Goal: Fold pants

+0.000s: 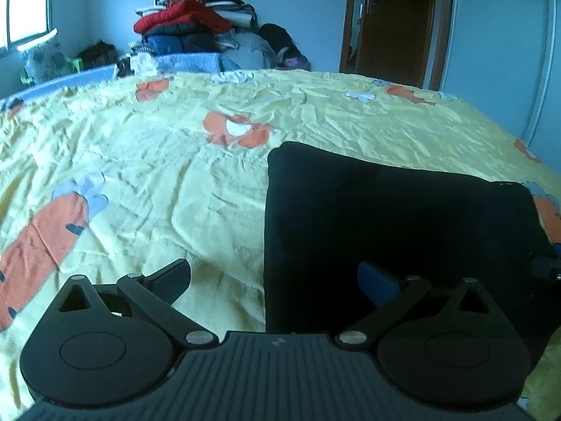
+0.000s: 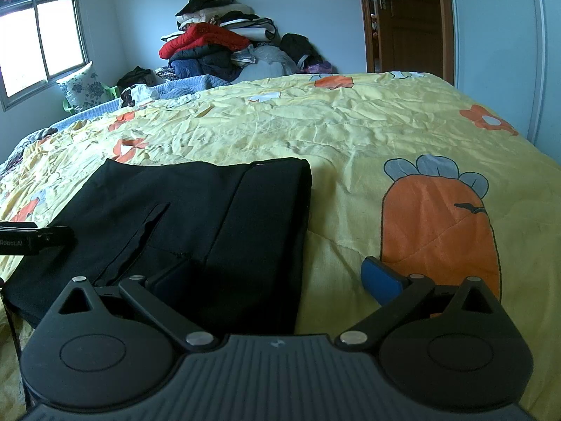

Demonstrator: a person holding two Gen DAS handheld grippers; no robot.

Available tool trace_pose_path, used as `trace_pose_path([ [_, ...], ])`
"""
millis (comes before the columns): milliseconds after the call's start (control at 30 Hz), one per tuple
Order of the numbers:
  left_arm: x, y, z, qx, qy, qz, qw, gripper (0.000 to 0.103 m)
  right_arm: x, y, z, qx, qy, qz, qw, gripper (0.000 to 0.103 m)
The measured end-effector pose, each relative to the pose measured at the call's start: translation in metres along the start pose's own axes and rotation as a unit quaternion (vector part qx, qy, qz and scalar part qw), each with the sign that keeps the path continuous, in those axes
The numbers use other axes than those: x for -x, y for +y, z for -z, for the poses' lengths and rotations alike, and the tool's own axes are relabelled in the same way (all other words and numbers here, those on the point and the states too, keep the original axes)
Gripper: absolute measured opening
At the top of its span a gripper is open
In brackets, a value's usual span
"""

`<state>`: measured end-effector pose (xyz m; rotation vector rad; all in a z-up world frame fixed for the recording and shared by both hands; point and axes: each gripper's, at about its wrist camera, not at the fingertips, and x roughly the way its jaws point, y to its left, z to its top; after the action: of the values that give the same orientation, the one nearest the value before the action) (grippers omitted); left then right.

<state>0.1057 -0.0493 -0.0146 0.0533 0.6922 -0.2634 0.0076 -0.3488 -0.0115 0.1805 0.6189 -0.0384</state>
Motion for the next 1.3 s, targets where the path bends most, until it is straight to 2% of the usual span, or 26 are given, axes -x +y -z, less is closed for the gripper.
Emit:
trace_pose_path([
  [100,-0.006,0.017,-0.004,0.03,0.032,0.064,0.997,0.103,0.0,0.0,0.0,-0.003,0.0,-0.002,1.0,0.103],
  [133,-0.005,0.023,-0.005,0.035,0.031,0.079,0.9958,0.102,0.0,-0.001,0.0,-0.005,0.0,-0.006,1.0,0.103],
  [233,-0.009,0.044,-0.011,0.069,0.047,0.156,0.9842,0.102,-0.001,-0.008,-0.005,0.003,0.013,-0.057,0.998,0.103],
  [300,-0.017,0.06,-0.016,0.11,0.067,0.238,0.9628,0.102,-0.004,-0.015,-0.013,0.005,0.033,-0.1,0.994,0.103],
  [367,-0.03,0.071,-0.016,0.153,0.098,0.319,0.9303,0.102,-0.011,-0.025,-0.023,-0.007,0.058,-0.162,0.985,0.103],
  [400,-0.037,0.073,-0.015,0.168,0.11,0.346,0.9164,0.102,-0.015,-0.028,-0.027,-0.014,0.067,-0.187,0.98,0.103],
  [467,-0.044,0.074,-0.017,0.166,0.11,0.366,0.9092,0.102,-0.026,-0.034,-0.036,-0.023,0.093,-0.248,0.964,0.103],
  [600,-0.054,0.068,-0.02,0.149,0.107,0.395,0.9001,0.102,-0.047,-0.046,-0.051,-0.038,0.131,-0.326,0.935,0.103],
  [667,-0.057,0.065,-0.021,0.142,0.102,0.399,0.9003,0.102,-0.059,-0.049,-0.055,-0.061,0.135,-0.352,0.924,0.103],
  [733,-0.061,0.056,-0.022,0.133,0.096,0.4,0.9015,0.102,-0.068,-0.047,-0.058,-0.081,0.131,-0.364,0.919,0.103],
  [800,-0.065,0.051,-0.026,0.132,0.094,0.399,0.9026,0.102,-0.077,-0.04,-0.06,-0.089,0.12,-0.367,0.918,0.103],
  [867,-0.066,0.046,-0.028,0.134,0.095,0.394,0.9042,0.097,-0.082,-0.026,-0.06,-0.087,0.11,-0.361,0.922,0.094],
  [900,-0.065,0.044,-0.028,0.13,0.094,0.389,0.9072,0.091,-0.083,-0.022,-0.059,-0.085,0.111,-0.348,0.927,0.066],
  [933,-0.063,0.044,-0.027,0.121,0.092,0.378,0.9132,0.07,-0.086,-0.021,-0.058,-0.091,0.119,-0.325,0.934,0.033],
  [967,-0.06,0.045,-0.027,0.109,0.093,0.362,0.9211,0.044,-0.086,-0.024,-0.056,-0.099,0.123,-0.309,0.938,0.031],
  [1000,-0.059,0.047,-0.026,0.104,0.093,0.344,0.9287,0.036,-0.085,-0.026,-0.053,-0.113,0.121,-0.31,0.936,0.03],
  [1033,-0.059,0.051,-0.024,0.11,0.094,0.335,0.931,0.026,-0.082,-0.027,-0.051,-0.122,0.12,-0.309,0.936,0.029],
  [1100,-0.057,0.06,-0.023,0.133,0.085,0.343,0.9261,0.02,-0.074,-0.023,-0.051,-0.126,0.114,-0.306,0.937,0.028],
  [1200,-0.036,0.061,-0.028,0.103,0.042,0.323,0.9398,0.017,-0.059,-0.01,-0.062,-0.121,0.091,-0.317,0.936,0.028],
  [1300,-0.012,0.069,-0.038,0.084,-0.002,0.302,0.9496,0.017,-0.047,0.013,-0.085,-0.103,0.063,-0.342,0.932,0.028],
])
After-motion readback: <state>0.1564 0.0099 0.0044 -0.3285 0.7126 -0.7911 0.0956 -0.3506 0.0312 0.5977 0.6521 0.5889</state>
